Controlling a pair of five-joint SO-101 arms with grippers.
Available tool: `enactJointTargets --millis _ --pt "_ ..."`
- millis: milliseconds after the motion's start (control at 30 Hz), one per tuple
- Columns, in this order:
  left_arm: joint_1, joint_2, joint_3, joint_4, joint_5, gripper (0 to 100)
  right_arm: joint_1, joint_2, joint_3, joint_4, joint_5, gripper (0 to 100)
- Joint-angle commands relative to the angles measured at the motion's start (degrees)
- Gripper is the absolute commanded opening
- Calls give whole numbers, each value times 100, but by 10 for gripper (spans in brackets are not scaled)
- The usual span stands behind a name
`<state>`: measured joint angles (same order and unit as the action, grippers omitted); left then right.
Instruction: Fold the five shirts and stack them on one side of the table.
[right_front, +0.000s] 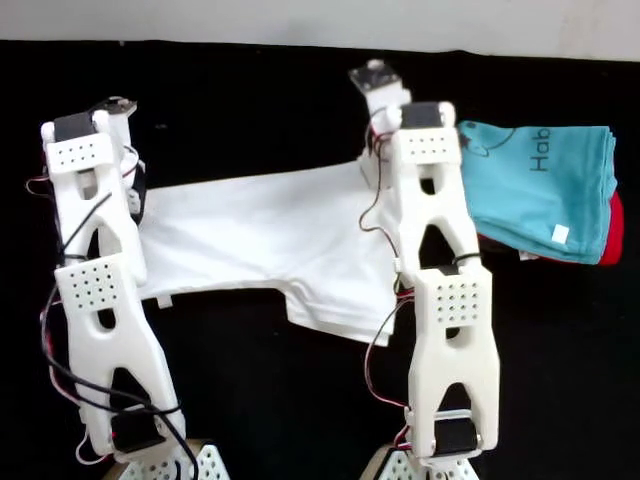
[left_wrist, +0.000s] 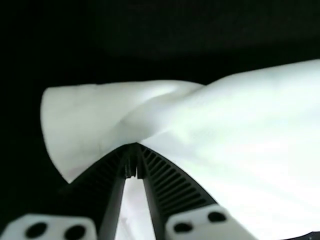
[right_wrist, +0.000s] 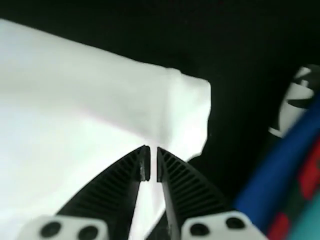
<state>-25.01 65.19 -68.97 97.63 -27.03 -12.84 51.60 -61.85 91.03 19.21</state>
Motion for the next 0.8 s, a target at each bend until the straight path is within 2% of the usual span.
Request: enactJointTargets --millis 0,100,200,367,533,767 --pt "-75 -22 -989 387 62 8 40 -48 -1402 954 -53 36" --pt "-92 -163 -1130 396 62 8 -31 -75 -1991 1024 -53 36" --pt "-92 -620 -699 404 70 8 -163 -84 -2123 1024 -62 36" --pt "-84 -2149 1042 396 53 8 -321 -901 -1771 1024 -598 36" --pt "-66 -3064 3037 237 44 9 -813 -2378 189 1015 -598 36" --pt "-356 -3152 4866 -985 185 9 -1727 -3969 3644 716 -589 36"
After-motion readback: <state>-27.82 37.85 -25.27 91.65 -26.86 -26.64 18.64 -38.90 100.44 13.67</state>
